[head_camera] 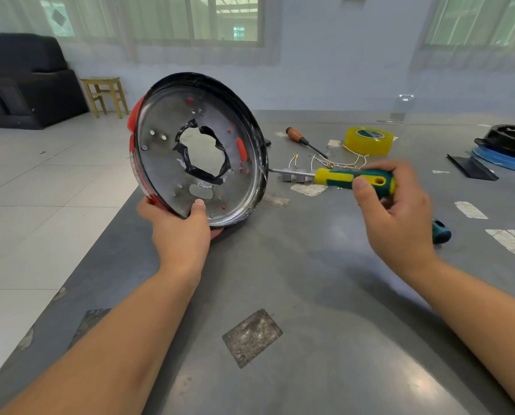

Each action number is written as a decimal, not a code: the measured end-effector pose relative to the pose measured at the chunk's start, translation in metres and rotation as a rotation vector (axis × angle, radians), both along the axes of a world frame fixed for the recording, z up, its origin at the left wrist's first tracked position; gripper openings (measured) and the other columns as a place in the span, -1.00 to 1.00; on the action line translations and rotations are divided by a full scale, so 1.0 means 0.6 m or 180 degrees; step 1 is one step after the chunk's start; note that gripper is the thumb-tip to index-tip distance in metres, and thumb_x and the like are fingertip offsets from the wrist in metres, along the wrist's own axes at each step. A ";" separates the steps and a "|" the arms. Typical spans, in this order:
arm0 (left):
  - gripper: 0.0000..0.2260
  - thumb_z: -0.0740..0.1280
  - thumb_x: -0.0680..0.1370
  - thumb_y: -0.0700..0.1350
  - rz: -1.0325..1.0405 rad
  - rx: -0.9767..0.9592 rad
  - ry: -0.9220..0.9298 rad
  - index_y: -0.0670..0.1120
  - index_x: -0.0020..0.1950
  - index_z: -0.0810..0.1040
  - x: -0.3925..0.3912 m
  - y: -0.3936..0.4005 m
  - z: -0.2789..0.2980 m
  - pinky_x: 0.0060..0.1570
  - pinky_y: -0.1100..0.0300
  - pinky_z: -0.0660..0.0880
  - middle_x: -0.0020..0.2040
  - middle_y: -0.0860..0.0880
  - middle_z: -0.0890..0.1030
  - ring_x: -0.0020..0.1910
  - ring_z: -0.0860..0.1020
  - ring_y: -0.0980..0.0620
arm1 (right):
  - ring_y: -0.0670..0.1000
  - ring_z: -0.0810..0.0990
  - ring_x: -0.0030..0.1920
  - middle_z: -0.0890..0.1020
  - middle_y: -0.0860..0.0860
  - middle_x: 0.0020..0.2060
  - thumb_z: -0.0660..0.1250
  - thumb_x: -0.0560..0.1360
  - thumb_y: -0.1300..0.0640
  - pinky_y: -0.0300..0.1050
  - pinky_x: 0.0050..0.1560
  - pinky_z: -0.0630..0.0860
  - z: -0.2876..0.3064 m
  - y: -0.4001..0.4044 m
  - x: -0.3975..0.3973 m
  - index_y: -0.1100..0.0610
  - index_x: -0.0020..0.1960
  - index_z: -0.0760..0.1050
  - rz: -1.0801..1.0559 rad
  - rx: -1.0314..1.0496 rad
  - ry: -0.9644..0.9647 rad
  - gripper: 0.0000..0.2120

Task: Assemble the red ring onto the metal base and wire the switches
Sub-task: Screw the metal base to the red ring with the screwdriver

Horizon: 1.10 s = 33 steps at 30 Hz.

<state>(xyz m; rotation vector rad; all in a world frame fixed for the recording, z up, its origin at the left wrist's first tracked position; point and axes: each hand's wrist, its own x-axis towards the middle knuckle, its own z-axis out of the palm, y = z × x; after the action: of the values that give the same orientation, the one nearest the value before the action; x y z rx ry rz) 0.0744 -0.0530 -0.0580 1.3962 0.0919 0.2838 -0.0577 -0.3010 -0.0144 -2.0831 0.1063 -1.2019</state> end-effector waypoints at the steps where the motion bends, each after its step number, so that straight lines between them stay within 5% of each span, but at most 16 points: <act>1: -0.52 0.40 0.60 -0.17 0.0019 -0.0019 -0.0012 0.07 0.40 0.24 -0.001 -0.001 0.001 0.00 -0.07 0.71 0.13 0.23 0.51 0.17 0.64 0.00 | -0.02 0.49 -0.38 0.59 -0.05 -0.26 0.31 0.59 -0.11 0.01 -0.38 0.47 -0.008 -0.013 0.005 -0.07 0.13 0.45 -0.0123 0.0068 0.0210 -0.82; 6: -0.56 0.41 0.61 -0.20 -0.0082 -0.0435 -0.0057 0.05 0.39 0.29 -0.006 0.001 0.008 -0.17 0.05 0.72 0.18 0.18 0.53 0.15 0.65 0.08 | -0.04 0.60 -0.23 0.64 -0.06 -0.15 0.35 0.57 -0.07 0.09 -0.13 0.60 -0.038 -0.047 0.033 -0.20 0.13 0.44 -0.0163 0.0092 0.1434 -0.84; 11: -0.73 0.41 0.61 -0.06 -0.0240 -0.0591 -0.0097 0.16 0.24 0.42 -0.009 0.003 0.012 -0.18 -0.04 0.72 0.13 0.15 0.59 0.03 0.70 0.13 | 0.03 0.58 -0.07 0.65 -0.08 0.02 0.38 0.53 -0.05 0.06 -0.03 0.59 -0.042 -0.056 0.042 -0.17 0.17 0.43 -0.0308 -0.0925 0.2240 -0.75; 14: -0.80 0.39 0.56 0.16 -0.0280 -0.0580 -0.0021 0.23 0.15 0.49 -0.010 0.005 0.016 -0.13 -0.13 0.71 0.15 0.11 0.64 0.15 0.68 0.00 | 0.07 0.53 0.07 0.64 -0.02 0.06 0.33 0.55 -0.07 0.09 0.07 0.57 -0.042 -0.055 0.039 -0.13 0.25 0.42 -0.0444 -0.1344 0.2476 -0.72; 17: -0.58 0.31 0.47 0.39 -0.0312 -0.0419 0.0037 0.15 0.15 0.54 -0.014 0.006 0.021 -0.31 0.04 0.65 0.10 0.02 0.70 -0.02 0.72 -0.04 | 0.08 0.48 0.26 0.63 -0.02 0.18 0.26 0.62 -0.08 0.09 0.25 0.47 -0.037 -0.047 0.039 -0.02 0.32 0.49 -0.0603 -0.1541 0.2149 -0.68; 20: -0.37 0.23 0.41 0.51 -0.0351 -0.0316 -0.0015 0.00 0.11 0.60 -0.016 0.004 0.023 -0.54 0.18 0.47 -0.15 -0.08 0.72 -0.40 0.64 -0.04 | -0.07 0.55 0.15 0.64 -0.14 0.11 0.14 0.66 -0.19 -0.06 0.12 0.48 -0.025 -0.025 0.034 -0.01 0.30 0.53 -0.0234 -0.0589 0.1296 -0.62; 23: -0.21 0.18 0.39 0.59 -0.0472 -0.0215 0.0006 -0.08 0.11 0.67 -0.018 0.005 0.027 -0.56 0.16 0.43 -0.28 -0.06 0.67 -0.46 0.58 -0.01 | -0.24 0.62 -0.11 0.67 -0.23 -0.02 0.14 0.60 -0.33 -0.32 -0.09 0.48 -0.024 0.003 0.030 -0.08 0.28 0.55 0.0482 0.0644 0.1023 -0.54; 27: -0.28 0.16 0.40 0.60 -0.0859 -0.0096 -0.0048 0.04 0.01 0.75 -0.025 0.010 0.033 -0.27 -0.08 0.64 -0.12 -0.08 0.76 -0.19 0.72 -0.16 | -0.01 0.56 -0.28 0.62 -0.04 -0.21 0.24 0.58 -0.24 -0.10 -0.26 0.47 -0.029 0.011 0.033 0.02 0.15 0.56 0.1256 0.1588 0.1122 -0.63; 30: -0.33 0.16 0.38 0.61 -0.0942 -0.0060 0.0023 0.04 -0.24 0.67 -0.031 0.014 0.040 -0.51 0.22 0.37 -0.43 -0.01 0.56 -0.51 0.47 0.00 | 0.04 0.54 -0.29 0.64 0.04 -0.17 0.33 0.52 -0.11 -0.08 -0.32 0.44 -0.024 0.010 0.037 0.07 0.15 0.55 0.1496 0.2099 0.1176 -0.68; 33: -0.24 0.15 0.40 0.63 -0.1131 0.0095 -0.0094 -0.01 -0.09 0.76 -0.037 0.014 0.041 -0.32 0.16 0.53 -0.33 -0.14 0.66 -0.36 0.62 -0.03 | 0.14 0.68 -0.13 0.75 0.09 -0.10 0.38 0.50 0.06 0.18 -0.07 0.67 -0.026 0.014 0.040 0.12 0.08 0.60 0.1393 0.2373 0.1353 -0.80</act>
<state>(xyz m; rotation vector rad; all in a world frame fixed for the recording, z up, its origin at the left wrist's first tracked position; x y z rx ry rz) 0.0520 -0.0449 -0.0334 1.4093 -0.1846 0.0098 -0.0335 -0.2927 -0.0298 -1.5409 0.2387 -0.3512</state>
